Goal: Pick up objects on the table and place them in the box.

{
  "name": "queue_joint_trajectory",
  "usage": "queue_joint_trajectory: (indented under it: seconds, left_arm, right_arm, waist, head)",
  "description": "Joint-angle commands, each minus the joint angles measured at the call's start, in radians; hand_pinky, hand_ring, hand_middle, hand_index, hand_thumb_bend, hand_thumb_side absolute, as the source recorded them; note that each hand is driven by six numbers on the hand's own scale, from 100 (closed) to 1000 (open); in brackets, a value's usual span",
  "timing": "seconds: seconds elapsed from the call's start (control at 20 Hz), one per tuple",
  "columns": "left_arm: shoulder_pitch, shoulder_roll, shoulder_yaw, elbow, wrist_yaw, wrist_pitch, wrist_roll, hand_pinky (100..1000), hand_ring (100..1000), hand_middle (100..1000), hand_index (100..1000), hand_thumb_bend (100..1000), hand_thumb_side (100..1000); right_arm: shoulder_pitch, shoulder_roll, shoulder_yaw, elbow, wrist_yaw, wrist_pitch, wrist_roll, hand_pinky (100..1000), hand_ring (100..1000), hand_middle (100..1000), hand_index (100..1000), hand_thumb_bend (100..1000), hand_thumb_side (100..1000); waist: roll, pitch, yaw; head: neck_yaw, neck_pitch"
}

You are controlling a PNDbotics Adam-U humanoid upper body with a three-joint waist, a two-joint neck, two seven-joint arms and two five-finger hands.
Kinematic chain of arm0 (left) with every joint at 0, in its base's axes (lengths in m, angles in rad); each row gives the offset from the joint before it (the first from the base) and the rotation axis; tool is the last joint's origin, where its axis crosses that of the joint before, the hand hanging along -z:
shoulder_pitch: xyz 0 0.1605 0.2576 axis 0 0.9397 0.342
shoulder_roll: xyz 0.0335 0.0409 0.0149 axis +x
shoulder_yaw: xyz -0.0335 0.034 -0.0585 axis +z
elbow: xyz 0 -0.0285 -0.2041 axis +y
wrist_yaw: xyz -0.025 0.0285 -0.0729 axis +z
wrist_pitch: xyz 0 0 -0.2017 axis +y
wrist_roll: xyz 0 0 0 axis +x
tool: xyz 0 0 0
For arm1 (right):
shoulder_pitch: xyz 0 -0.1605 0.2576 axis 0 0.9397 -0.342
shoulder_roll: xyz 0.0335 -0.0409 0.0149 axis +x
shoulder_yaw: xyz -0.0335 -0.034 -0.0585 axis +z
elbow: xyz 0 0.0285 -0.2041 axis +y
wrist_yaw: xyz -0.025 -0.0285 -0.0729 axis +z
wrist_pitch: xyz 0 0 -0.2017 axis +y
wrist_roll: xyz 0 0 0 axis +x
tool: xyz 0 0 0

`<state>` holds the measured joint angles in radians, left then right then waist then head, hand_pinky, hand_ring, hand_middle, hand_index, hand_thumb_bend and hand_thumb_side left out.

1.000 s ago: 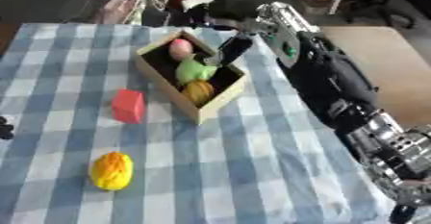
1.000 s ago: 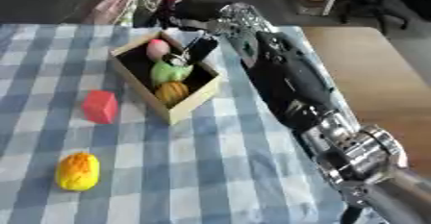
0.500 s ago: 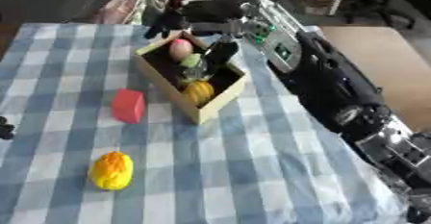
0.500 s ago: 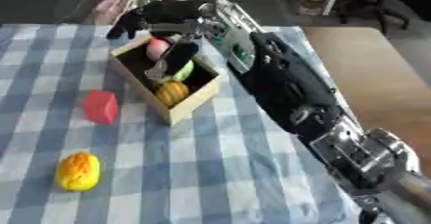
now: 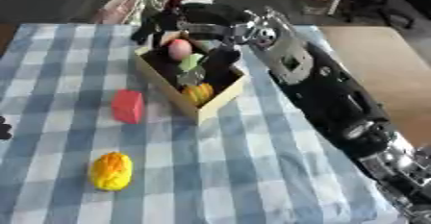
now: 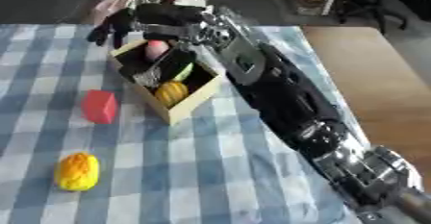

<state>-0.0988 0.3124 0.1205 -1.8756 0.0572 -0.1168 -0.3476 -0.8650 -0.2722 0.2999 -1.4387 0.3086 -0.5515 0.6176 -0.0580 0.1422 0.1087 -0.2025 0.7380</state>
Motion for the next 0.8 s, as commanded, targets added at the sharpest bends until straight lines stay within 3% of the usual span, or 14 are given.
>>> queue_joint_trajectory:
  seconds: [0.05, 0.3, 0.8]
  left_arm:
    - [-0.020, 0.102, -0.022, -0.026, -0.027, -0.053, -0.017, 730, 531, 574, 750, 100, 449]
    - [-0.049, 0.240, -0.083, -0.004, -0.098, -0.149, -0.065, 748, 566, 611, 772, 100, 294]
    - [-0.196, 0.416, -0.293, 0.064, -0.317, -0.304, -0.248, 793, 669, 731, 837, 100, 247]
  right_arm:
    - [0.013, 0.004, -0.045, -0.076, -0.079, -0.028, 0.050, 795, 697, 768, 923, 100, 260]
    - [0.059, 0.008, -0.074, -0.136, -0.182, 0.051, 0.028, 787, 682, 757, 918, 100, 274]
    - [0.100, 0.014, -0.111, -0.173, -0.275, 0.132, 0.018, 781, 669, 742, 911, 100, 303]
  waist:
    - [0.011, -0.012, -0.006]
    - [0.015, -0.010, -0.021]
    - [0.018, -0.014, -0.054]
  head:
    - [0.006, -0.008]
    - [0.014, -0.009]
    - [0.039, -0.004]
